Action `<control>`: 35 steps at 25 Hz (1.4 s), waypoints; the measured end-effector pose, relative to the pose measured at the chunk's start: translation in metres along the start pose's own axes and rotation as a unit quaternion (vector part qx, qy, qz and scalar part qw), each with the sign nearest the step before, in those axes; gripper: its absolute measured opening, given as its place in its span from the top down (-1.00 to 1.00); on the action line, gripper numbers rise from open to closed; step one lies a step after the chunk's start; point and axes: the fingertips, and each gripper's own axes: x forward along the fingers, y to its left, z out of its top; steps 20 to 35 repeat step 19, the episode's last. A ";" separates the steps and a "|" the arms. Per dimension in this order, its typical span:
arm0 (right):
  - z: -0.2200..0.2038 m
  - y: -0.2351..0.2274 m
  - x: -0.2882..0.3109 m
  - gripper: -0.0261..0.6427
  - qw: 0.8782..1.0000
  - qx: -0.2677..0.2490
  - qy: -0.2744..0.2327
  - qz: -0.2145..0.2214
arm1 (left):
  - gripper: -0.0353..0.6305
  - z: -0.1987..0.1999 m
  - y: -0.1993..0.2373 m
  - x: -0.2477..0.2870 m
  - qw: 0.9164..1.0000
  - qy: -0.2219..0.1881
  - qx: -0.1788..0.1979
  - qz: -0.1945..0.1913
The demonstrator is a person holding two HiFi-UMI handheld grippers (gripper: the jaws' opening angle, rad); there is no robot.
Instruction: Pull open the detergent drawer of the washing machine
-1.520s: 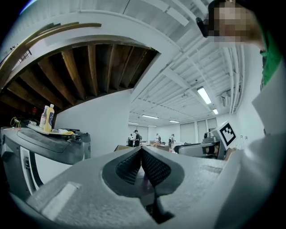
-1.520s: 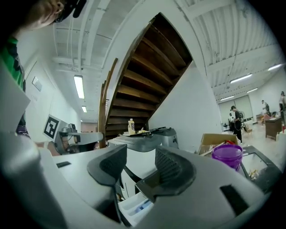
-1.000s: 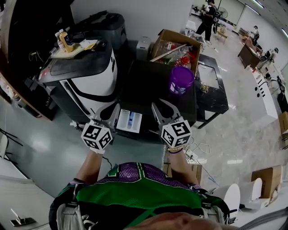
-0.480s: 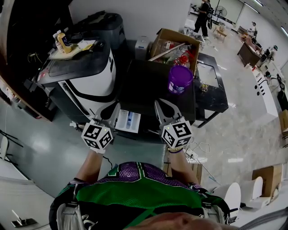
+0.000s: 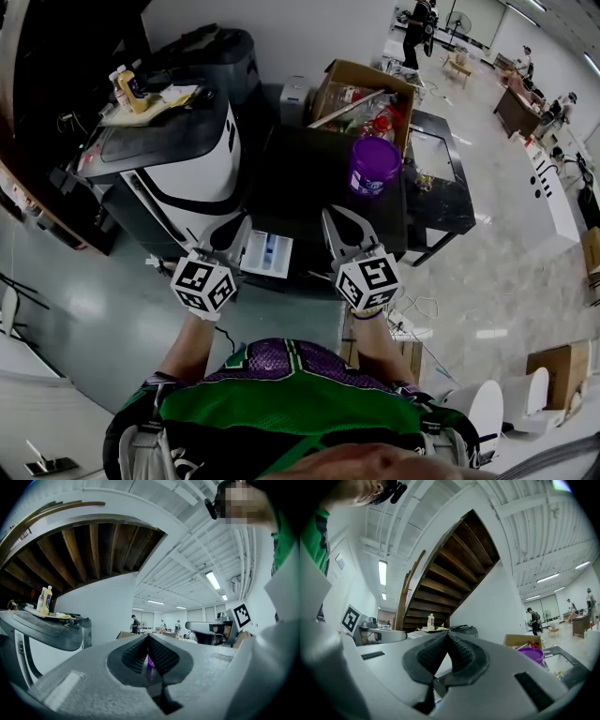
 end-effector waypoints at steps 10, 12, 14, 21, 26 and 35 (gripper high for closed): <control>0.001 0.005 0.002 0.92 1.000 0.003 0.000 0.004 | 0.84 0.000 0.004 -0.004 1.000 -0.001 -0.003 0.001; 0.001 0.005 0.002 0.92 1.000 0.003 0.000 0.003 | 0.84 0.001 0.003 -0.003 1.000 -0.001 -0.002 0.000; 0.001 0.006 0.002 0.92 1.000 0.003 0.000 0.003 | 0.84 0.001 0.003 -0.003 1.000 -0.001 -0.001 -0.001; 0.001 0.013 0.003 0.92 1.000 0.000 0.001 0.003 | 0.84 0.001 0.004 -0.007 1.000 -0.004 -0.002 -0.003; 0.001 0.013 0.003 0.92 1.000 0.000 0.001 0.003 | 0.84 0.001 0.004 -0.007 1.000 -0.004 -0.002 -0.003; 0.001 0.013 0.003 0.92 1.000 0.000 0.001 0.003 | 0.84 0.001 0.004 -0.007 1.000 -0.004 -0.002 -0.003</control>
